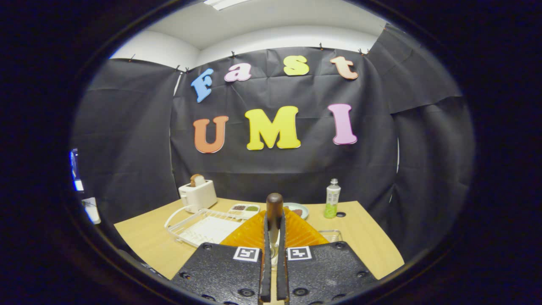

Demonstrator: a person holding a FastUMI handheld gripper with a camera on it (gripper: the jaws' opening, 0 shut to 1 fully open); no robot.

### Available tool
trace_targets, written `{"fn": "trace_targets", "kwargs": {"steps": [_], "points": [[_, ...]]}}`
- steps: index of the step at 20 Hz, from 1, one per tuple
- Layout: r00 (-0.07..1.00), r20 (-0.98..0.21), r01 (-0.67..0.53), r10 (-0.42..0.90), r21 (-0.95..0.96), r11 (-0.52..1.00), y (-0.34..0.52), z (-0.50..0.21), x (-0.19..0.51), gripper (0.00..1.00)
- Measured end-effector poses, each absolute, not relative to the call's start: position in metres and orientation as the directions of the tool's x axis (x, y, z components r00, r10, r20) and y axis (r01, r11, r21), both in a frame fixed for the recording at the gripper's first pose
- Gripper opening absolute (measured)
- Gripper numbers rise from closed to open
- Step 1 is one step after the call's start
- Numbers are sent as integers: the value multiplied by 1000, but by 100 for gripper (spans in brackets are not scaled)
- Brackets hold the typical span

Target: Take the plate from the dish rack, then take the spoon from the basket and place it into the plate.

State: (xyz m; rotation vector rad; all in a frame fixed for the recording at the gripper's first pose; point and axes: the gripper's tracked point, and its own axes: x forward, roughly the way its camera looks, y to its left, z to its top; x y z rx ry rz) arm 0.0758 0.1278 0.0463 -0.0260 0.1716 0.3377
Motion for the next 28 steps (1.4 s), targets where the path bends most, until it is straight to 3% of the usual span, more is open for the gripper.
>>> {"fn": "trace_targets", "kwargs": {"steps": [7,19,23,25,28], "points": [[834,-305,-468,460,50,882,199,-35,42,11],[766,-374,-487,523,194,852,237,-109,31,11],[775,-378,-477,506,174,861,230,-114,34,17],[805,-351,-464,479,131,876,222,-105,38,29],[866,-280,-419,415,47,907,208,-84,48,94]]}}
